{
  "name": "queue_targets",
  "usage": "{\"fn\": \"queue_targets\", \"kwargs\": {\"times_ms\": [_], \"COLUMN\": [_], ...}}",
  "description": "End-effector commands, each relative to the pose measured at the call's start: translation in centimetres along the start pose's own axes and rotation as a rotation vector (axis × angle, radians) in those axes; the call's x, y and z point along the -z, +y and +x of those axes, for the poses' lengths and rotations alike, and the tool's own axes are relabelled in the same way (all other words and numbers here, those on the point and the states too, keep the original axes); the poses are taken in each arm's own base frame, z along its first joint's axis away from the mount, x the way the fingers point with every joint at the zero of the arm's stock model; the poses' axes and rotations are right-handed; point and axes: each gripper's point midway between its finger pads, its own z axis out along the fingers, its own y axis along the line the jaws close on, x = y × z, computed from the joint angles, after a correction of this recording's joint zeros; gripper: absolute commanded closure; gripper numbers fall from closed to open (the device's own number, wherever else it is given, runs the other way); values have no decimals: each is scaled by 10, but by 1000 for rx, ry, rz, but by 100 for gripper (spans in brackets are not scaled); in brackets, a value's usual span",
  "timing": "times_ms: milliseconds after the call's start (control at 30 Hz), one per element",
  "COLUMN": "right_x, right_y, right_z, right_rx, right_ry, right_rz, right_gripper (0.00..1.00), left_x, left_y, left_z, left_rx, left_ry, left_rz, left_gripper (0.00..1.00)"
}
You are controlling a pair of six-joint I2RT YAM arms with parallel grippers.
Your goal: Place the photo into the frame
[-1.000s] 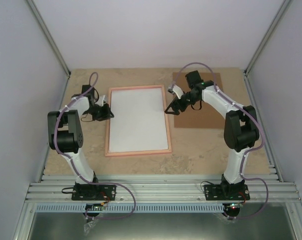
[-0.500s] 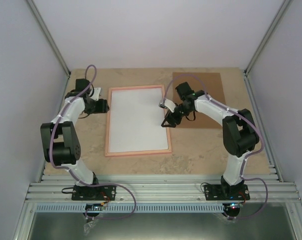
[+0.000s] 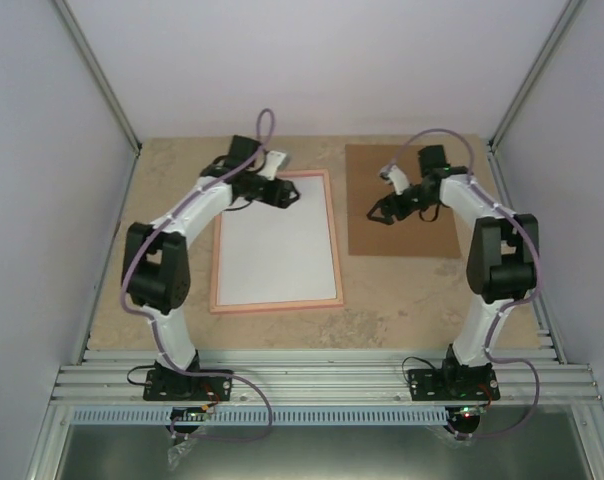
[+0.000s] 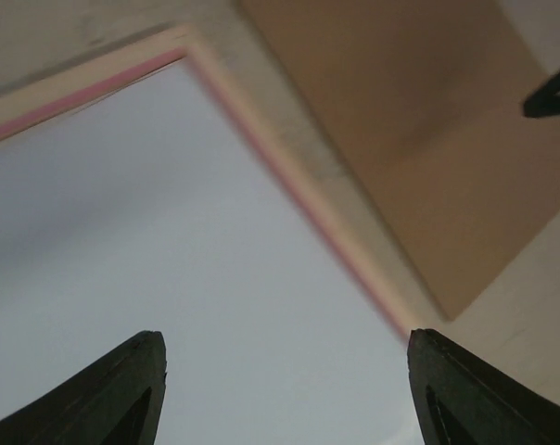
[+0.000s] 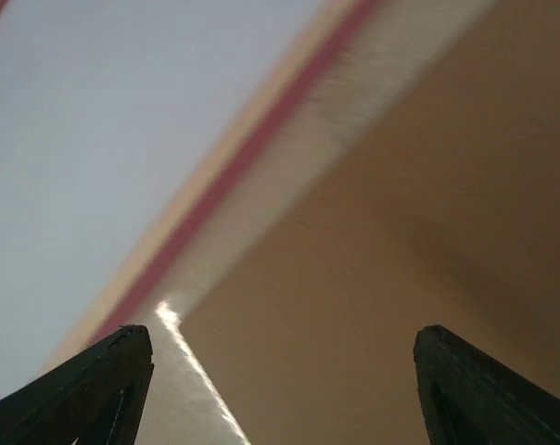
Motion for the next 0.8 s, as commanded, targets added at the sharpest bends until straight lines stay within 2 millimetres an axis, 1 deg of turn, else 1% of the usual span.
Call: {"fn": "queue_targets", "kwargs": {"times_ms": [0,33,67,100,167,200,233,267,300,367,400,467,567,667,767], "right_x": [36,48,57,66,82,90,96,101,105,110,112,113,110,107,105], "right_y": [-39,-55,-66,-77,-98,-109,-117,-126,-133,-146,-151,-162,-175,-191,-206], "right_z": [18,26,32,38,50,57,62,67,72,83,88,99,112,121,123], "right_rx": [-156,-197,-227,-254,-295,-319,-337,-358,-378,-420,-441,-490,-541,-562,-566], "right_ry": [-50,-66,-78,-90,-102,-108,-111,-113,-114,-114,-114,-118,-106,-79,-62], "right_rz": [37,64,86,108,153,178,195,212,222,239,248,269,296,331,359], "right_gripper": [21,20,20,20,20,20,20,20,20,20,20,20,20,20,20], "left_x": [-46,-58,-76,-89,-115,-126,-138,-146,-155,-171,-177,-184,-188,-183,-173], "left_y": [-66,-81,-91,-103,-120,-129,-133,-138,-140,-142,-139,-134,-124,-111,-92], "left_z": [-30,-32,-28,-27,-22,-23,-15,-16,-12,-3,1,10,26,43,58], "left_rx": [-45,-68,-87,-114,-167,-191,-197,-205,-205,-206,-201,-193,-194,-224,-208], "left_ry": [-37,-31,-9,2,28,32,57,61,74,101,114,143,187,226,261], "left_rz": [153,171,179,186,182,183,185,192,191,180,173,156,117,68,26], "left_gripper": [27,27,27,27,27,27,27,27,28,28,28,28,28,29,30]}}
